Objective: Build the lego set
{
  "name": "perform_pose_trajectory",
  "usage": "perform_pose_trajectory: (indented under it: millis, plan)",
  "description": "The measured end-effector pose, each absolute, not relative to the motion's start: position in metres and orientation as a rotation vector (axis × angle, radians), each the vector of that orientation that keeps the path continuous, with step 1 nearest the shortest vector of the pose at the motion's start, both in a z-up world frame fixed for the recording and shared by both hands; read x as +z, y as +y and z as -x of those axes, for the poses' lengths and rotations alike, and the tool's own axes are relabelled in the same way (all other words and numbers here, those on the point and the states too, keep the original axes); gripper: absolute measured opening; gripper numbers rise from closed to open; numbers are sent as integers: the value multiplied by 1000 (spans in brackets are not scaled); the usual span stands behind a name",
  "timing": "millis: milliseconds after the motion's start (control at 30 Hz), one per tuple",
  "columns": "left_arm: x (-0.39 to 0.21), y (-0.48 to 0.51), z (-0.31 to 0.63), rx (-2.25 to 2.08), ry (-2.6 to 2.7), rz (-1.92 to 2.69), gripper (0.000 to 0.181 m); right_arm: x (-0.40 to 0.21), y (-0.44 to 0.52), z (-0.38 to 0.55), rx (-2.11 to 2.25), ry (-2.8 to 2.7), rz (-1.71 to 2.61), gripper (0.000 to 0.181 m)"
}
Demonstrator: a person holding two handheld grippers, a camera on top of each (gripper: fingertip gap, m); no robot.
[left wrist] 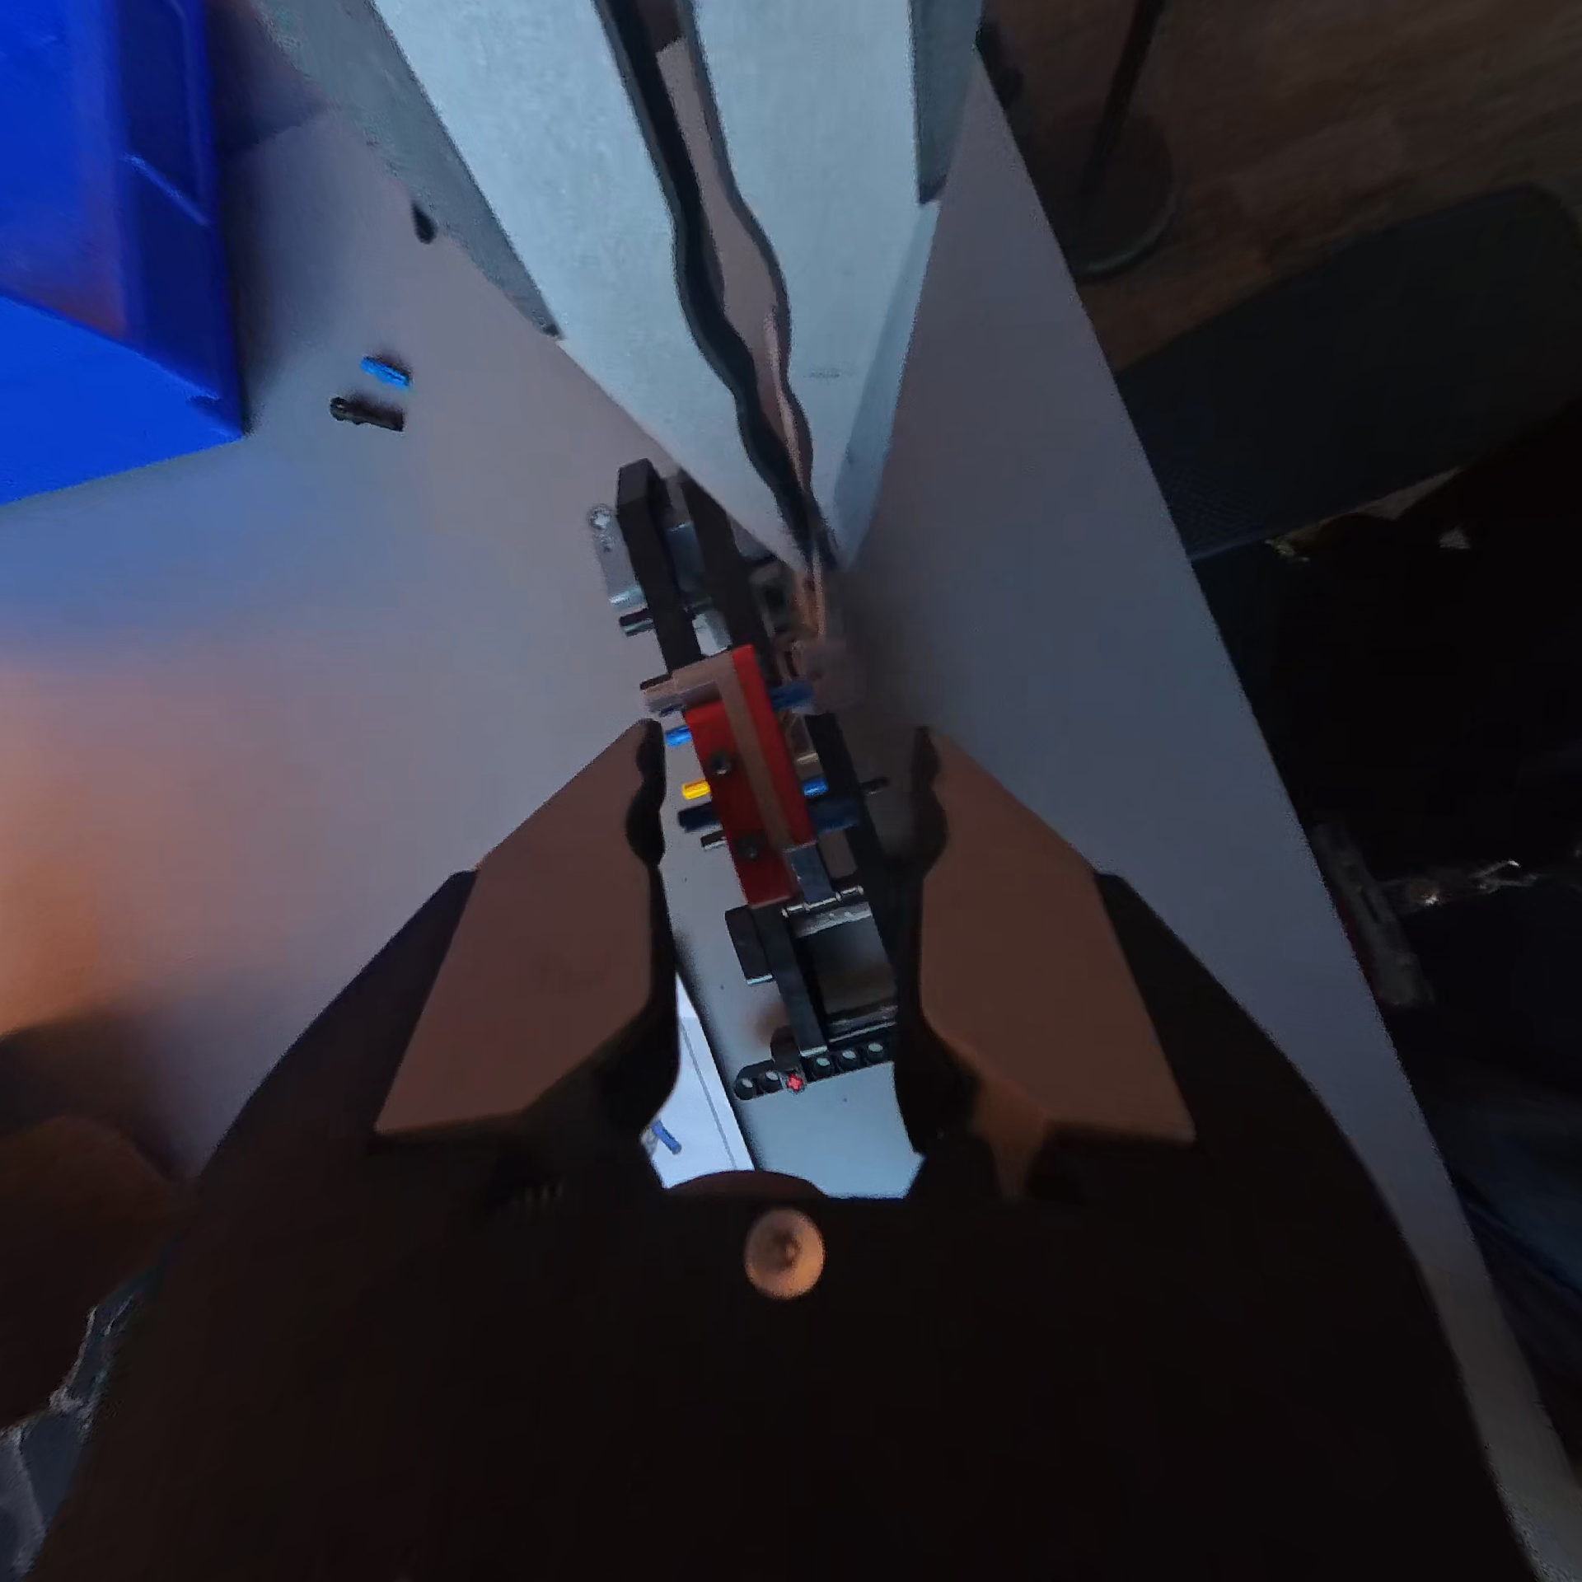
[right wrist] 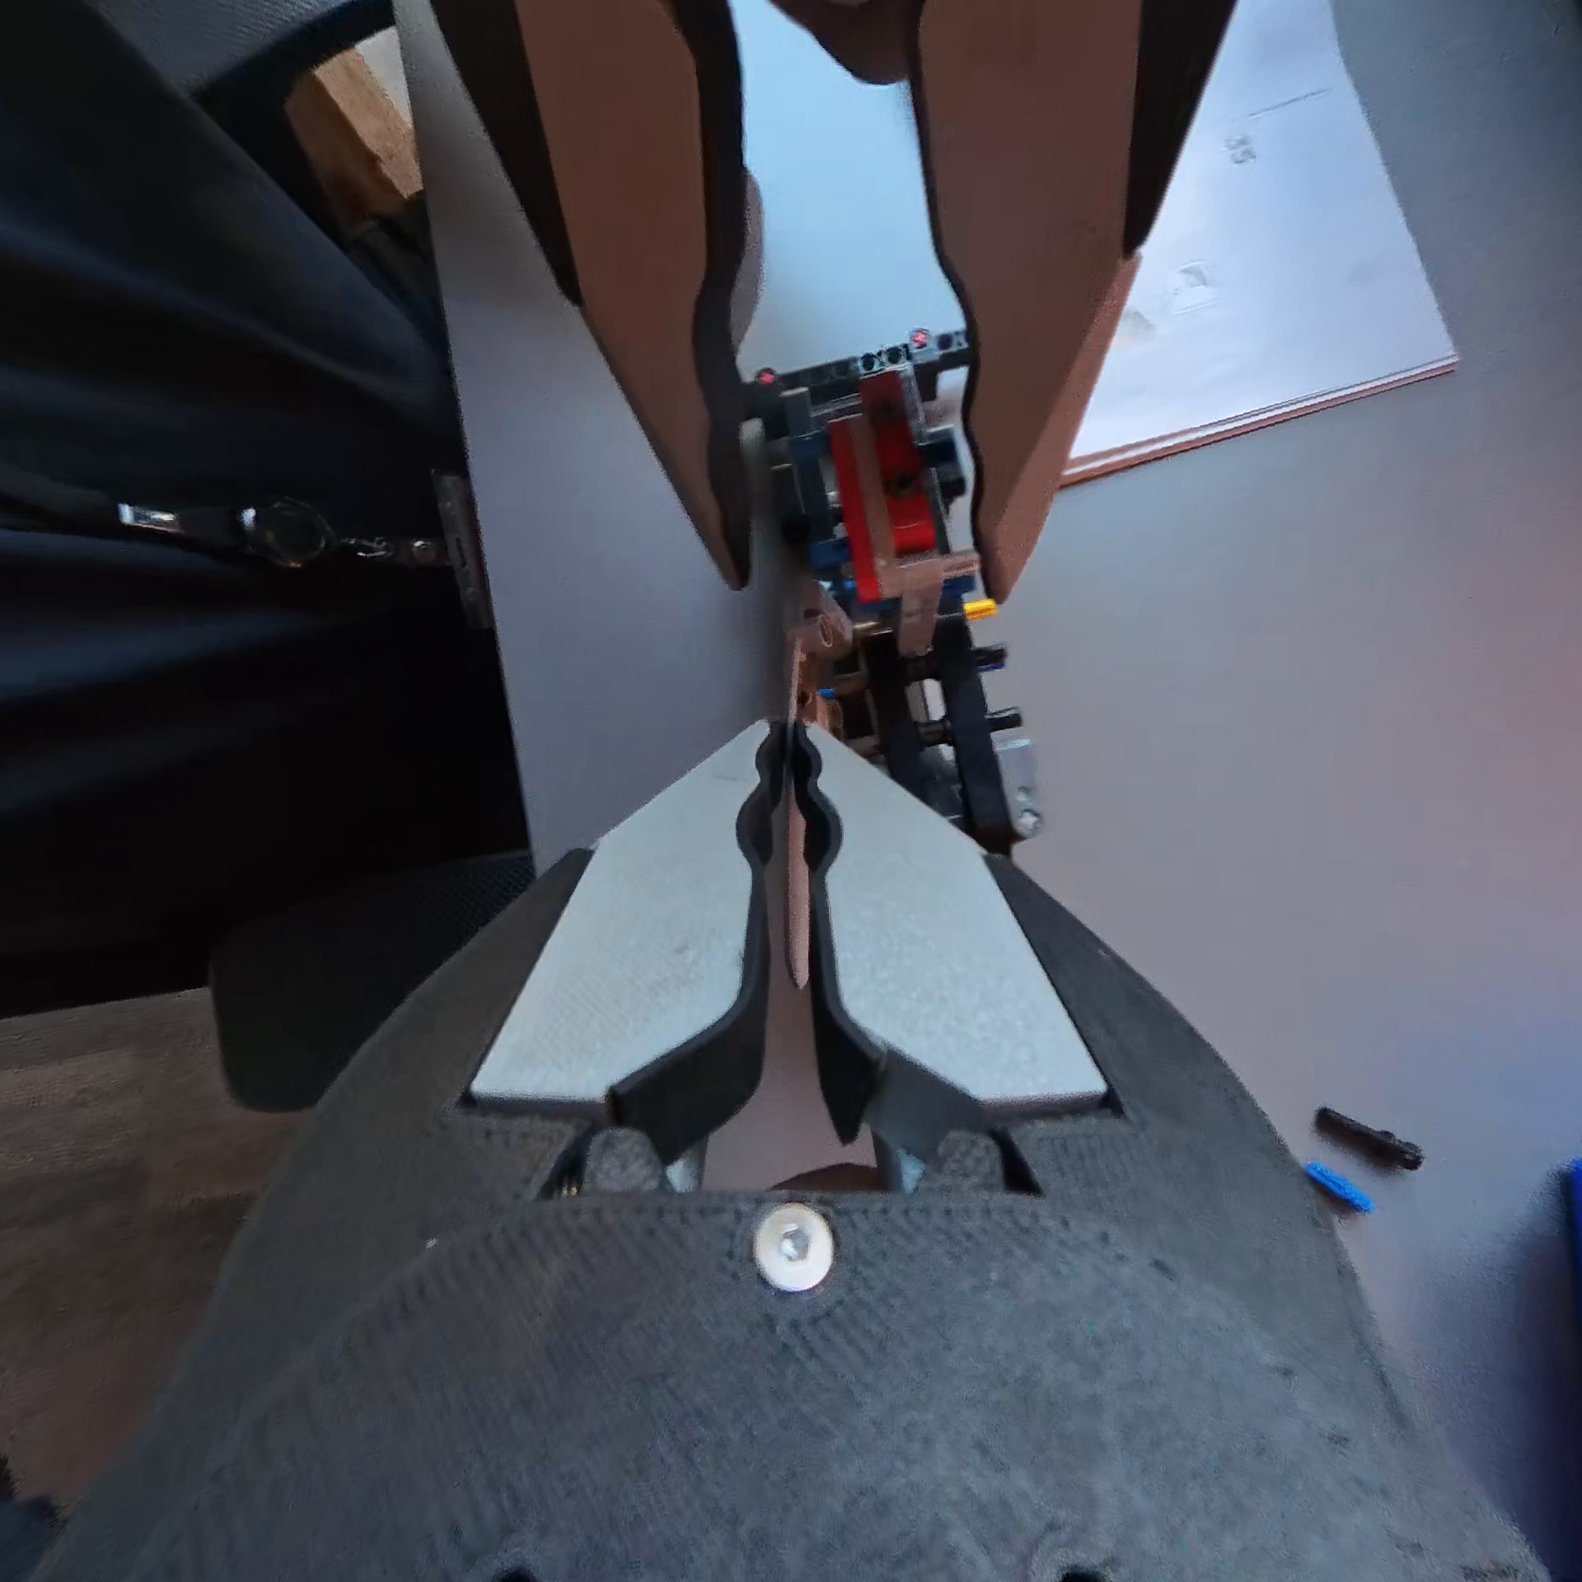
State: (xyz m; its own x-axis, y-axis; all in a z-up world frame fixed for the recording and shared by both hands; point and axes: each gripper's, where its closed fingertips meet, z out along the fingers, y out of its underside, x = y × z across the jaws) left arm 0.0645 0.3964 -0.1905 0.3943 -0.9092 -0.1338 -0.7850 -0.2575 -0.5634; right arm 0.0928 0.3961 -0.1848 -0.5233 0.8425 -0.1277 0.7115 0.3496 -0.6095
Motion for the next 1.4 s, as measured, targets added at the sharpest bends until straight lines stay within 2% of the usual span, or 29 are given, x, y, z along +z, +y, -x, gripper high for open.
perform_pose_trajectory:
  millis: [300, 1400]
  plan:
    - [-189, 401, -65, -385, 1412, 2058, 35, -183, 401, -85, 1104, -2371, 1472, 0]
    - [-193, 399, -58, -465, 1584, 2004, 34, -175, 411, -78, 1165, -2229, 1409, 1]
